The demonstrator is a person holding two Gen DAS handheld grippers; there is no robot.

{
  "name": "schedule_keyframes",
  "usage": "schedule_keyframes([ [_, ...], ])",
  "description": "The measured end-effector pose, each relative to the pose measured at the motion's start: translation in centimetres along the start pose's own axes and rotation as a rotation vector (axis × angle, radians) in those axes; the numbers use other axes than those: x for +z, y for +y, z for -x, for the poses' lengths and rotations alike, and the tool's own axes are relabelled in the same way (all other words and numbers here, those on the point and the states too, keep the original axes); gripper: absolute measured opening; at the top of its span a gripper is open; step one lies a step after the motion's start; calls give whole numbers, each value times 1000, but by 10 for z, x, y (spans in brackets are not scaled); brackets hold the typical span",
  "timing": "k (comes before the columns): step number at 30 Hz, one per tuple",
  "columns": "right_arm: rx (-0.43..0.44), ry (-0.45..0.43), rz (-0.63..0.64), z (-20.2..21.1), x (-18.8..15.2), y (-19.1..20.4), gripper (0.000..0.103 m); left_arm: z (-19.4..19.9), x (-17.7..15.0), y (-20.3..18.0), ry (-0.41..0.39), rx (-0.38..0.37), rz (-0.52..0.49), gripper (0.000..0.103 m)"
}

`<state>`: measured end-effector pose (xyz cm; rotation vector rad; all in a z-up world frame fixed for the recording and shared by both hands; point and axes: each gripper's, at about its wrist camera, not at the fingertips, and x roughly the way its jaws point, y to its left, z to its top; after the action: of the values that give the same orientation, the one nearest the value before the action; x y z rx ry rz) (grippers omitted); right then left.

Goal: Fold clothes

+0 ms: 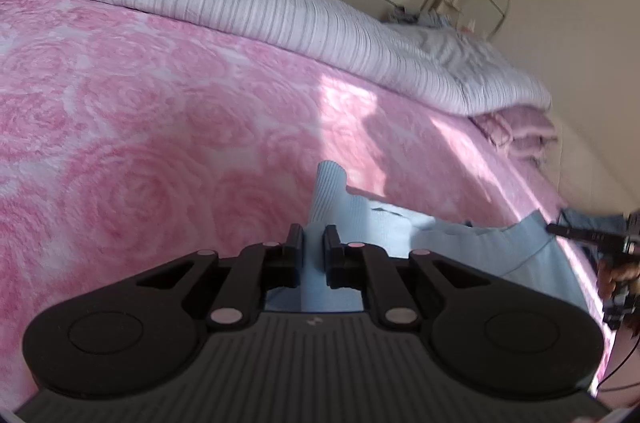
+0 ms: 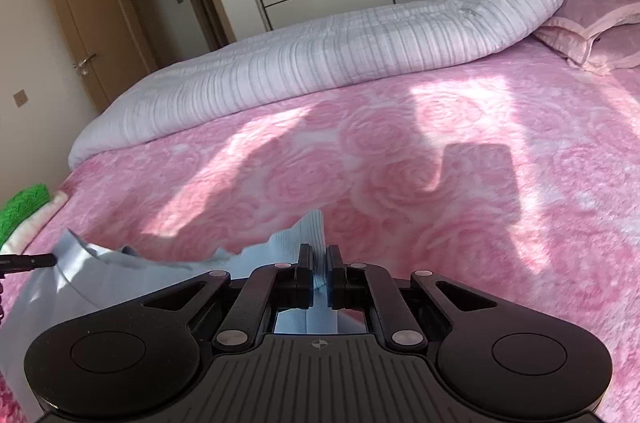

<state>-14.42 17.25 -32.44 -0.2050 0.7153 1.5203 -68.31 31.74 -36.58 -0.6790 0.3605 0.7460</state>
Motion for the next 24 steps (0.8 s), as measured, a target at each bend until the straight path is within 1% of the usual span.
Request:
schedule_keyframes([
  [2, -6, -14, -8, -4, 3, -1, 4, -1, 1, 1, -16, -3, -6, 8],
  [6, -31, -8, -8, -15, 3, -1, 4, -12, 0, 1, 11, 20, -11, 8],
  [13, -47, -28, -12, -27, 3, -1, 4, -15, 0, 7, -10, 26, 1, 9],
  [15, -55, -25, -9, -32, 3, -1, 4, -22, 0, 8, 7, 41, -11, 9],
  [17, -74, -1, -5, -40, 2, -1, 4, -32, -3, 8, 42, 67, -27, 9],
  [19, -104, 48, -3, -53, -2, -2, 4, -41, -8, 8, 76, 95, -48, 9],
  [20, -116, 86, 0, -59, -4, -2, 4, -45, -10, 8, 94, 108, -58, 10],
  [22, -137, 170, 6, -73, -10, -3, 5, -44, -10, 5, 98, 128, -72, 14],
  [24, -153, 168, 14, -71, -7, -1, 6, -38, -8, 4, 94, 154, -73, 20],
])
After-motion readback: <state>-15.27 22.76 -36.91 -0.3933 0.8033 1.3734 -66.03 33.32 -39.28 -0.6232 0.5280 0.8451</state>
